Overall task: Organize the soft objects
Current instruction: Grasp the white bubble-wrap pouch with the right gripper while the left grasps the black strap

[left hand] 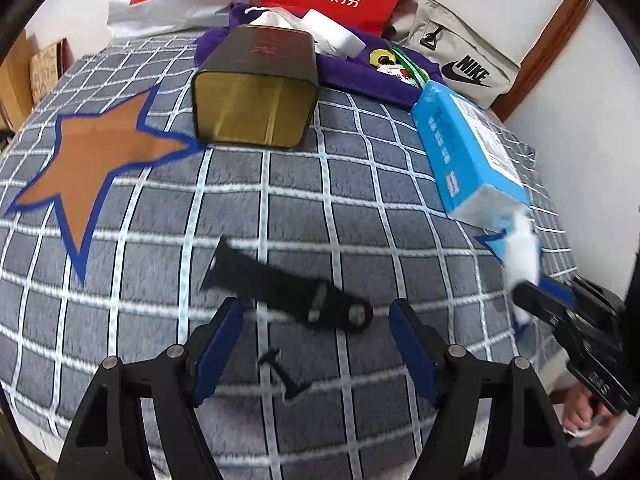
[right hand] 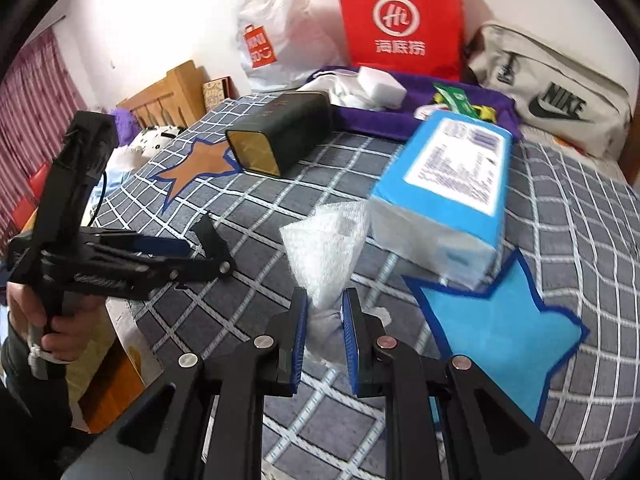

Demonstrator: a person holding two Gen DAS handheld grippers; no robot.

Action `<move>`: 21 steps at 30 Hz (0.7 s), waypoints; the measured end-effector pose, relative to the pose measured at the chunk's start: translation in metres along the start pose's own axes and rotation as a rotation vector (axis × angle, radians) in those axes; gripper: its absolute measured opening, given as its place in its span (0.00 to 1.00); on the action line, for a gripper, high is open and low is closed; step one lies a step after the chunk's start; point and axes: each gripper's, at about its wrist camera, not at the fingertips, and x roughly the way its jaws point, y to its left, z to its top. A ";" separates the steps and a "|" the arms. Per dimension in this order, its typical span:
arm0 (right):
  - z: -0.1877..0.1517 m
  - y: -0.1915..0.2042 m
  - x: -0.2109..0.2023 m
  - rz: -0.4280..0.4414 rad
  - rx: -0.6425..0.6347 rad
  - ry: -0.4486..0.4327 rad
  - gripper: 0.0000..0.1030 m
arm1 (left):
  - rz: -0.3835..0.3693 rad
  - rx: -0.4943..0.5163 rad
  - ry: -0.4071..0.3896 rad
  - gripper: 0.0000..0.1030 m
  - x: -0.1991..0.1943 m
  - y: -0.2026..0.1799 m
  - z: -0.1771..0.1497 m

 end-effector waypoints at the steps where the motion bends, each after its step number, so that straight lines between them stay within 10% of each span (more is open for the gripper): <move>1: -0.002 -0.001 -0.002 0.000 0.003 0.001 0.17 | 0.011 -0.001 -0.008 0.72 0.001 -0.002 0.003; 14: -0.013 -0.025 -0.007 0.019 0.065 -0.010 0.17 | 0.088 0.086 -0.063 0.68 0.024 -0.032 0.029; 21: -0.019 -0.032 -0.004 0.017 0.091 -0.002 0.17 | 0.188 0.128 -0.088 0.23 0.020 -0.028 0.020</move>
